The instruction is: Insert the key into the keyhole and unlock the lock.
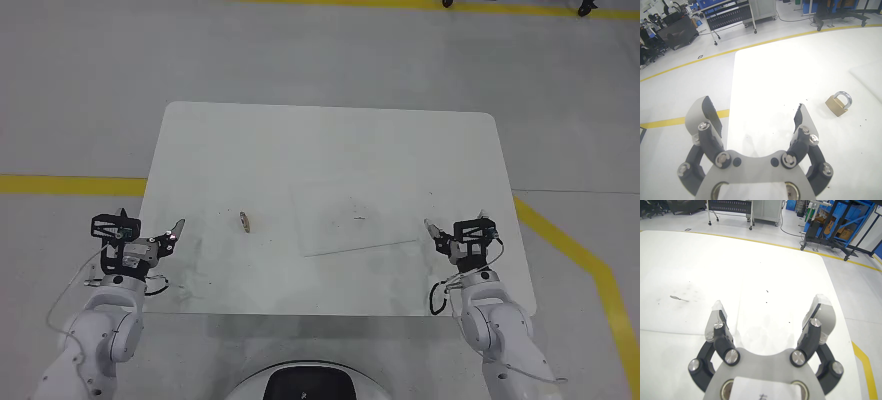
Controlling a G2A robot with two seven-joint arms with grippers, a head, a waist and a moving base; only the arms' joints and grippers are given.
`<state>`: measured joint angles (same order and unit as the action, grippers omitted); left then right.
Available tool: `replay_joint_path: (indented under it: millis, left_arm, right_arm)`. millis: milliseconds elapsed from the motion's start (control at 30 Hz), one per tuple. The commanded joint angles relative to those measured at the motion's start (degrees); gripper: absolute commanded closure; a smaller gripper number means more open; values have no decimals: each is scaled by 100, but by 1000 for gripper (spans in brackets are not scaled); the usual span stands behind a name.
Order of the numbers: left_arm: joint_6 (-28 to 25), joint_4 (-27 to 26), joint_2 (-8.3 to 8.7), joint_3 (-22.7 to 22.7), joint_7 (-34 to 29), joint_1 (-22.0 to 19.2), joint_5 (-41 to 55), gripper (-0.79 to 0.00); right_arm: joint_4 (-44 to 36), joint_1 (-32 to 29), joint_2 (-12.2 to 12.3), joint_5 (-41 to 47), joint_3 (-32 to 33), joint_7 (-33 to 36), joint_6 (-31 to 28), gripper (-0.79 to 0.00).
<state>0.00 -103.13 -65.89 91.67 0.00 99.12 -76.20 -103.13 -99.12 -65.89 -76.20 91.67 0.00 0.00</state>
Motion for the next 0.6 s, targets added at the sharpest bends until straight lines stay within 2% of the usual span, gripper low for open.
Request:
replay_joint_path:
  millis: [0, 300, 433, 567]
  left_arm:
    - [0, 0, 0, 0, 0, 0, 0, -784]
    - [0, 0, 0, 0, 0, 0, 0, -785]
    - [0, 0, 0, 0, 0, 0, 0, -785]
    - [0, 0, 0, 0, 0, 0, 0, -785]
  right_arm:
    - [0, 0, 0, 0, 0, 0, 0, -785]
    - [-4, 6, -2, -10, -23, 18, -25, -785]
    - [-217, 316, 17, -160, -228, 612, -637, -785]
    - [16, 850, 67, 95, -334, 1372, -1837, -785]
